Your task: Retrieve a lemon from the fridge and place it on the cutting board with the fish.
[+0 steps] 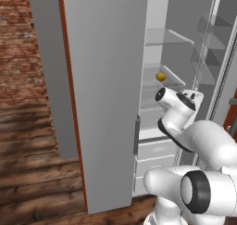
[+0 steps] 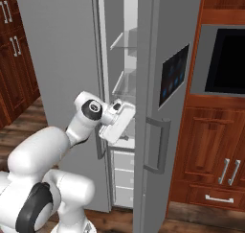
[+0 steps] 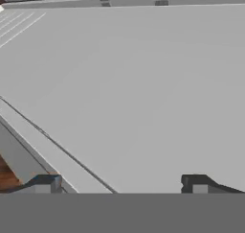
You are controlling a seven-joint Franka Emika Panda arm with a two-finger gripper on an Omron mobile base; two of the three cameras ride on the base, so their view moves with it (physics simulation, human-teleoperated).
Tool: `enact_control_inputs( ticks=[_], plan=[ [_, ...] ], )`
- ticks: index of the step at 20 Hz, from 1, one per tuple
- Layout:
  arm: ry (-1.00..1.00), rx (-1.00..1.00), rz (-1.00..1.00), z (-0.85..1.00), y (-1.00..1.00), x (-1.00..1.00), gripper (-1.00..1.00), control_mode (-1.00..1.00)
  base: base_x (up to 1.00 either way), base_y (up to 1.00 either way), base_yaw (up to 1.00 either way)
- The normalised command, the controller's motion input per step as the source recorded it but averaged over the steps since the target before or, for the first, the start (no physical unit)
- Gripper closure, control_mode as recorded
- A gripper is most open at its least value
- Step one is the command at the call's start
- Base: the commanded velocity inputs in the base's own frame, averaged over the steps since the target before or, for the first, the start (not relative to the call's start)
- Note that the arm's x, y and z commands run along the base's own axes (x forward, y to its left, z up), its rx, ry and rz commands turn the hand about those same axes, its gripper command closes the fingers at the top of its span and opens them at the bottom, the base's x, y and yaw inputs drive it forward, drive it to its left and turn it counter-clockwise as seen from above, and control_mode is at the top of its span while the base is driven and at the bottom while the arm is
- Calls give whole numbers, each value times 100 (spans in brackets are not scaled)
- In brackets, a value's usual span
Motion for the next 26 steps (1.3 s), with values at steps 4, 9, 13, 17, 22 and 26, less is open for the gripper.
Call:
enact_control_inputs(
  ticks=[4,9,13,17,22,26],
  plan=[
    [4,0,0,-46,-75,2,-100,-100,0,0,0],
    [4,0,0,-40,-63,0,-100,-100,0,0,0],
    [4,0,0,-23,-80,-2,-100,-100,0,0,0],
    [2,0,-4,-1,-47,-20,-100,-100,0,0,0],
    [0,0,-3,0,65,-23,-100,-100,0,0,0],
    [0,5,-11,0,100,5,-100,-100,0,0,0]
  ],
)
